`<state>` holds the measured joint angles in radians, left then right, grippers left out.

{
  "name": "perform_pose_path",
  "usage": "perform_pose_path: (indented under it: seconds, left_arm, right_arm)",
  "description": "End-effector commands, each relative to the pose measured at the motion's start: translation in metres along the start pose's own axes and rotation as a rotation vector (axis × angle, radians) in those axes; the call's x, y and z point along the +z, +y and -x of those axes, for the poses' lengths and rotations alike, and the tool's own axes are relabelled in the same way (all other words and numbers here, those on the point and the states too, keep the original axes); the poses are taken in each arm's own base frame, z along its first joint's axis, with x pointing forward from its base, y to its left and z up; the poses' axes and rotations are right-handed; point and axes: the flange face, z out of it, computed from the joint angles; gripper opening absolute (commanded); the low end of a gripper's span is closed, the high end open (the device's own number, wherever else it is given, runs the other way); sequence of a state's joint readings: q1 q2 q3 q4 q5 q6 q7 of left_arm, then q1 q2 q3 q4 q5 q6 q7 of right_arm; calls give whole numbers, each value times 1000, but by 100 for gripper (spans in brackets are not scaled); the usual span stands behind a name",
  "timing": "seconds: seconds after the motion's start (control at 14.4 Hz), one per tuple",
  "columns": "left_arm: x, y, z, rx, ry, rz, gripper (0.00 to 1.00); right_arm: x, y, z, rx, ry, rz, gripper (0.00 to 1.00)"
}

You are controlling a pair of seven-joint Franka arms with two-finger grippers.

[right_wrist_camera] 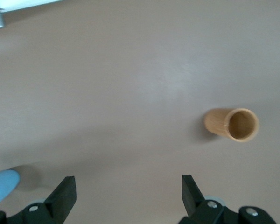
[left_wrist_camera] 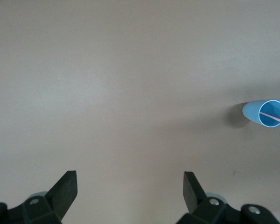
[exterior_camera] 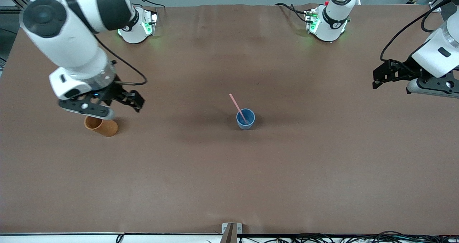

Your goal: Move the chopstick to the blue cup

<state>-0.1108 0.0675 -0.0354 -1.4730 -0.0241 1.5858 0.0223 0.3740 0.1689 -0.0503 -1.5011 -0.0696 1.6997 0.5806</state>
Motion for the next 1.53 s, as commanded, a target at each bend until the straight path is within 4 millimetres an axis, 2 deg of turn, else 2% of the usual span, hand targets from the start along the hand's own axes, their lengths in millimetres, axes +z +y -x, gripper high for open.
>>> perform_pose_path:
  seconds: [0.0,0.35,0.49,0.69,0.83,0.97,1.04,1.18,1.46]
  left_arm:
    - [-5,-2,-1,19,7,-4,100]
    - [-11,-2,-1,18,21,-5,100]
    - [-11,-1,-1,4,21,-3,100]
    - [-12,-1,-1,4,19,-10,100]
    - [-13,-2,-1,7,20,-15,100]
    - [-13,-3,-1,10,20,-15,100]
    - [-13,-3,-1,15,20,-15,100]
    - [-13,-3,-1,13,20,-12,100]
    - [-14,-2,0,16,23,-14,100]
  right_arm:
    - [-7,70,21,8,-19,-8,100]
    - [-14,165,-8,-85,-9,-9,100]
    - [-26,191,-17,-117,3,-17,100]
    - [-73,210,-16,-142,-3,-14,100]
    - [-96,216,-12,-158,2,-14,100]
    - [-111,221,-10,-193,6,-16,100]
    - [-113,224,-8,-197,-9,-21,100]
    - [-100,230,-2,-229,-90,-24,100]
    - [-98,241,-7,-219,-76,-79,100]
